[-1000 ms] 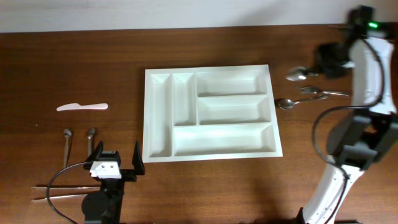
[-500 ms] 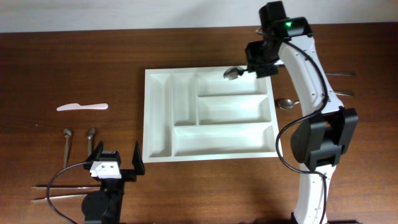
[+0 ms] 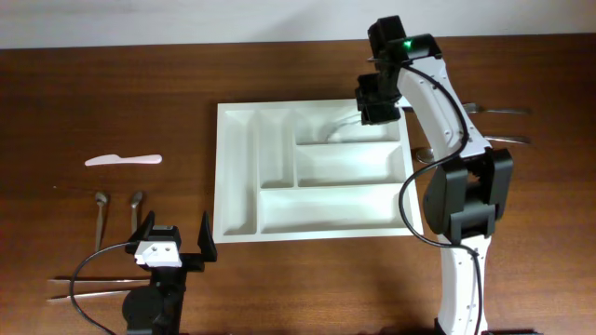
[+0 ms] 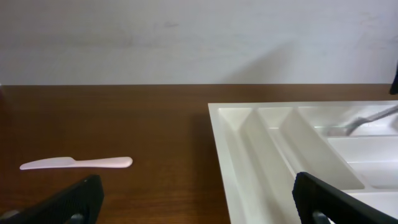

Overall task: Pack container
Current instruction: 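Place the spoon in the tray's upper right compartment, release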

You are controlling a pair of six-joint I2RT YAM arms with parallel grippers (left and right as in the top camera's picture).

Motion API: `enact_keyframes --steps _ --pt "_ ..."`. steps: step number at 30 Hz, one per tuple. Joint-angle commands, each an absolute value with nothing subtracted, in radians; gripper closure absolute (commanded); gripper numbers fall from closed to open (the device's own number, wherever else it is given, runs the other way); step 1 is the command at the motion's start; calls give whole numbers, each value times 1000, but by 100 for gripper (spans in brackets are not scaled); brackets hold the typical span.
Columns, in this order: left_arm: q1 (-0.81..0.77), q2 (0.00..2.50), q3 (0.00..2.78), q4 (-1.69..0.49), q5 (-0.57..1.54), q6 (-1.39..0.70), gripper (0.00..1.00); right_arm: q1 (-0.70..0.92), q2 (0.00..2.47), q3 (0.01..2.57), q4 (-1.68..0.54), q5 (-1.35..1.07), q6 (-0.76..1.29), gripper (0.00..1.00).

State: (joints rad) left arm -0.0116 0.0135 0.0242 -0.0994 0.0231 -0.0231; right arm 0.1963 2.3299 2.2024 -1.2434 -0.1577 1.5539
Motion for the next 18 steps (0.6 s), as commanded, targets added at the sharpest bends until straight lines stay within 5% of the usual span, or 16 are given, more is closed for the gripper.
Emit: enact_keyframes --steps 1,6,12,18 --pt "-6 6 17 -96 20 -32 1 189 2328 2220 -1190 -129 1452 62" --pt "-6 6 17 -96 20 -32 1 109 2322 2294 -1201 -127 1336 46" --pt "-6 6 17 -96 20 -32 1 -77 2318 2372 -1330 -128 1254 1" --pt "-6 6 17 -96 20 -32 1 -246 2342 2354 -1415 -105 1105 1"
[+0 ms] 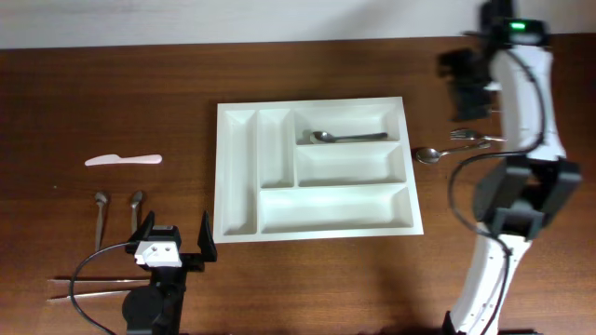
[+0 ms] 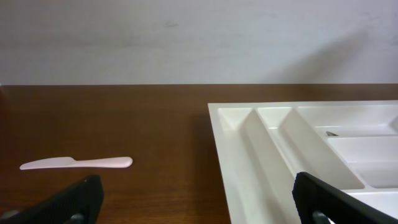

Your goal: Pack container

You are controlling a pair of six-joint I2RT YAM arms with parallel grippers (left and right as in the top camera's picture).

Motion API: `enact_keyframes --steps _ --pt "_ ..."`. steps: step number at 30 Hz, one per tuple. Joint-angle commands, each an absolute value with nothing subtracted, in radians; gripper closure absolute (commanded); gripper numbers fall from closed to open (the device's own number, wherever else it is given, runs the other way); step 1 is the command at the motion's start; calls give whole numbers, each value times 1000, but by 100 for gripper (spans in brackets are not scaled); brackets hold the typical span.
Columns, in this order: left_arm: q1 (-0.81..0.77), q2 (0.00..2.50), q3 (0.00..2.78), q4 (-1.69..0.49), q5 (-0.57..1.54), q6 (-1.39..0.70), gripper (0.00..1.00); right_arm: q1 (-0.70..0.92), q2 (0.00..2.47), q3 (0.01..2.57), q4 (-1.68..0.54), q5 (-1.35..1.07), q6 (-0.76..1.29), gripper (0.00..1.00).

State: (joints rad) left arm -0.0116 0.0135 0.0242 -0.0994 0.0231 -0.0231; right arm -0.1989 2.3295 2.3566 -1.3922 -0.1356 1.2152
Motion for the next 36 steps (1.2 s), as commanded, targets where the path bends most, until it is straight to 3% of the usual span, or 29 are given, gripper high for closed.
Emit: enact_keyframes --steps 1,13,36 --pt "-6 6 17 -96 20 -32 1 -264 2349 2354 -1429 -108 1094 1" --pt "-6 6 17 -96 20 -32 1 -260 2414 2287 -1460 -104 969 1" --pt "-6 6 17 -96 20 -32 1 -227 2443 2065 -1354 -70 1120 0"
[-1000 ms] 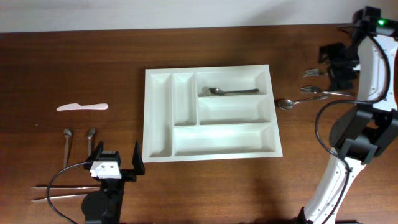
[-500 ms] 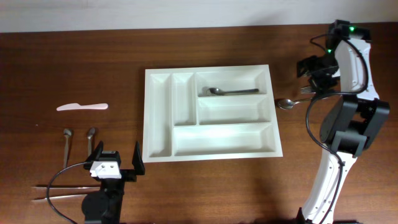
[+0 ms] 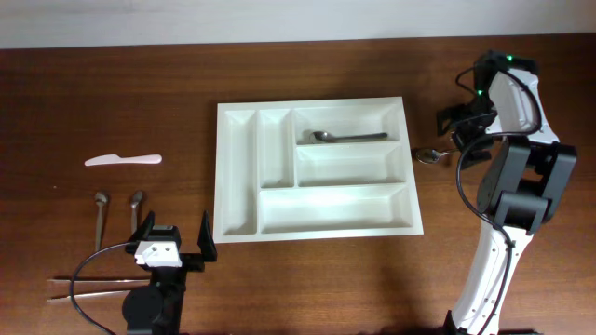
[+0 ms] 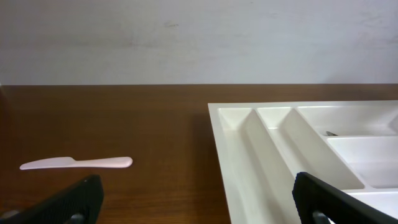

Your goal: Pack container

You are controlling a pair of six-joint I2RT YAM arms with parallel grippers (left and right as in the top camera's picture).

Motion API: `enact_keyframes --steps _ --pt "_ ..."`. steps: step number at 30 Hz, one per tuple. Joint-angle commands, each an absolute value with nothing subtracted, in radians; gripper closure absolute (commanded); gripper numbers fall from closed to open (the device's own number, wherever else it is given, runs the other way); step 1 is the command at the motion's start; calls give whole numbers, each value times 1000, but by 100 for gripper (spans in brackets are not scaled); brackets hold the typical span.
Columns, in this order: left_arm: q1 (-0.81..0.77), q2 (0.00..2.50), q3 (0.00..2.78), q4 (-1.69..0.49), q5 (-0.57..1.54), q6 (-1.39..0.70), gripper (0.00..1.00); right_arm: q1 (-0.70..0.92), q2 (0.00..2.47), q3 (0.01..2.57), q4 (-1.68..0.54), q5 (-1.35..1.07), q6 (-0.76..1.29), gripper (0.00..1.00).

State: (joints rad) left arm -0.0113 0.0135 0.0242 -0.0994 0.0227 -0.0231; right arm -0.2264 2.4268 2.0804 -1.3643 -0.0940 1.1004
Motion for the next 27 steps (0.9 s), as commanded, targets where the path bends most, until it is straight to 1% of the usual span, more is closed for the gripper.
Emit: enact_keyframes --steps 1,10,16,27 --pt "-6 6 17 -96 20 -32 1 -227 2443 2063 -1349 -70 1120 1" --pt "-6 6 17 -96 20 -32 1 -215 2443 2063 -1314 -51 1120 1" --pt "-6 6 17 -96 20 -32 1 -184 2443 2063 -1304 -20 1139 3" --pt "-6 6 17 -96 20 -32 1 -184 2443 2063 -1327 13 1131 3"
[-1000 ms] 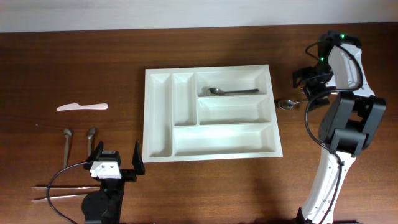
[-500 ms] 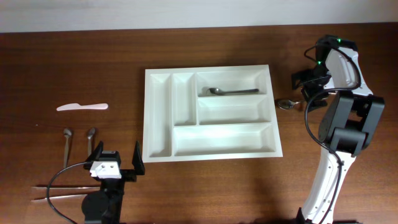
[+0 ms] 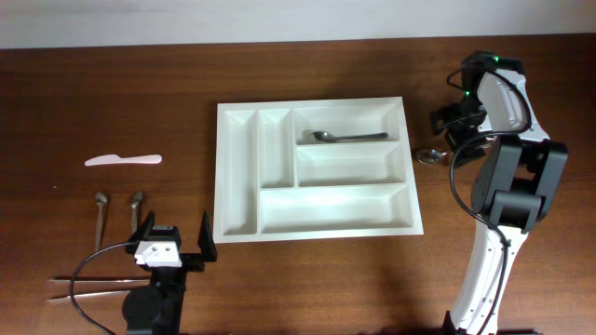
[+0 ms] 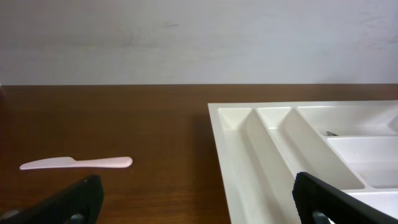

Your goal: Pack container

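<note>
The white cutlery tray (image 3: 240,177) lies mid-table, and one metal spoon (image 3: 345,137) rests in its top right compartment. My right gripper (image 3: 453,125) hangs just past the tray's right edge, above a loose spoon (image 3: 428,154). How its jaws stand does not show from above. Near the front left, my left gripper (image 3: 172,240) is open and holds nothing. In the left wrist view the left gripper (image 4: 199,205) has its fingertips (image 4: 71,199) wide apart, with the tray (image 4: 249,149) ahead to the right and a pink knife (image 4: 76,163) ahead to the left.
The pink knife (image 3: 123,160) lies at the left, with two small spoons (image 3: 101,209) in front of it. Long thin utensils (image 3: 88,285) lie at the front left beside my left arm. The right arm's base (image 3: 480,270) stands right of the tray.
My right gripper has shifted slightly back and left beside the tray's right edge. The left arm, the tray and the spoon in it have not moved.
My right gripper first held a spoon over the tray's top right compartment. Then the spoon lay in that compartment and the gripper was off to the far right over loose cutlery. Later it stood close to the spoon beside the tray, where it remains.
</note>
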You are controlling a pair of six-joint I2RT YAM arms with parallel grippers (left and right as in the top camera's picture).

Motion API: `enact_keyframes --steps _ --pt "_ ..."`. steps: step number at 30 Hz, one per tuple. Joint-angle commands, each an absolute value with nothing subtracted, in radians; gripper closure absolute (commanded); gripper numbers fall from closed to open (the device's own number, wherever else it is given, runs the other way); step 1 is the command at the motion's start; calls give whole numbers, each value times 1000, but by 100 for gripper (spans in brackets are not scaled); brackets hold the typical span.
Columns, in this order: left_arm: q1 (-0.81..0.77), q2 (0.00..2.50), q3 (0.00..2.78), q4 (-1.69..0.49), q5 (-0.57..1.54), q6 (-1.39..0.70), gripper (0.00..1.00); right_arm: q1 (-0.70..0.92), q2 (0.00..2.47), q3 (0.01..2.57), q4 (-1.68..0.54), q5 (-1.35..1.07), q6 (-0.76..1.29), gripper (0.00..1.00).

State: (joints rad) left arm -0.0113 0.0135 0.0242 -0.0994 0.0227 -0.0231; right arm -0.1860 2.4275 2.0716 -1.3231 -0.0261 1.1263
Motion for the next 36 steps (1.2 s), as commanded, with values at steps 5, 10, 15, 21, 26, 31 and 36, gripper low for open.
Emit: enact_keyframes --steps 5,10,15,21,26,31,36 --pt "-6 6 17 -96 20 -32 1 -184 2443 2062 -1307 12 1089 3" --pt "-6 6 17 -96 20 -32 1 -184 2443 2062 -1299 10 1085 3" --pt "-6 6 17 -96 20 -32 1 -184 2443 2062 -1298 7 1085 3" --pt "-6 6 17 -96 20 -32 1 -170 2443 2062 -1300 20 1078 3" --pt "-6 6 17 -96 20 -32 1 -171 2443 2062 -1314 32 1078 2" --pt "-6 6 17 -96 20 -32 1 -171 2443 2041 -1319 48 1082 2" --pt "-6 6 17 -96 20 -32 1 -171 2443 1998 -1293 41 1081 2"
